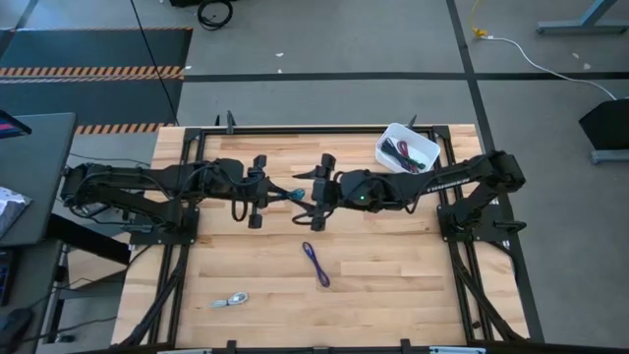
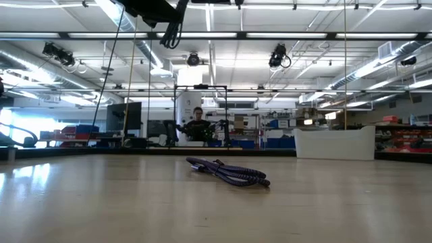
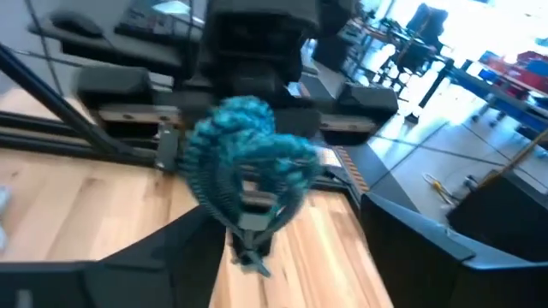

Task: Pick and place USB-C Cables
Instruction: Put the light blue charger cable into the white bin, then put the blue charger cable into the white bin

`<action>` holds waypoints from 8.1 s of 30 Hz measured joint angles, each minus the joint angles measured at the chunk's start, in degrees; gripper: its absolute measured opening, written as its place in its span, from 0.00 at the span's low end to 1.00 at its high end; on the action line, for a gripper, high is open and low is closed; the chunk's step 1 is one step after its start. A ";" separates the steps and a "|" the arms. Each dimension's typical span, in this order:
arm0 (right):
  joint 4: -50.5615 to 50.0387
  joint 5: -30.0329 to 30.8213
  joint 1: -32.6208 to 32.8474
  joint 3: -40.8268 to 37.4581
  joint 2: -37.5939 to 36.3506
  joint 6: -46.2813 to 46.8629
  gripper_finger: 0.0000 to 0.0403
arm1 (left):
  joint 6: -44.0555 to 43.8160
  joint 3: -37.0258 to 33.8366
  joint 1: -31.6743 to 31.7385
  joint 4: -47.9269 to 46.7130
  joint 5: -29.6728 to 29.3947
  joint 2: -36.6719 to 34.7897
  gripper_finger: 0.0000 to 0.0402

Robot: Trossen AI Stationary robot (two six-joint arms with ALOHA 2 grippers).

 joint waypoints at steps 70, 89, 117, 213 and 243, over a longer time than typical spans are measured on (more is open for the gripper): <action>-77.83 -1.70 -49.00 0.00 -2.29 18.06 0.03 | -8.57 0.00 -17.17 -12.14 -11.77 -5.97 0.40; -75.55 -1.32 -50.27 0.00 -2.27 19.67 0.44 | -8.61 0.00 -18.36 -11.26 -11.79 -5.97 0.40; -41.99 2.52 -51.69 -21.51 -2.21 6.45 0.45 | -8.72 0.00 -18.32 -11.21 -11.81 -5.97 0.40; -42.11 -15.10 13.33 12.58 28.49 49.92 0.44 | -54.20 0.02 -38.96 -36.50 -9.53 10.71 0.40; -45.96 -12.28 15.37 20.79 32.33 49.64 0.44 | -62.34 0.02 -46.03 -36.42 -14.23 10.69 0.40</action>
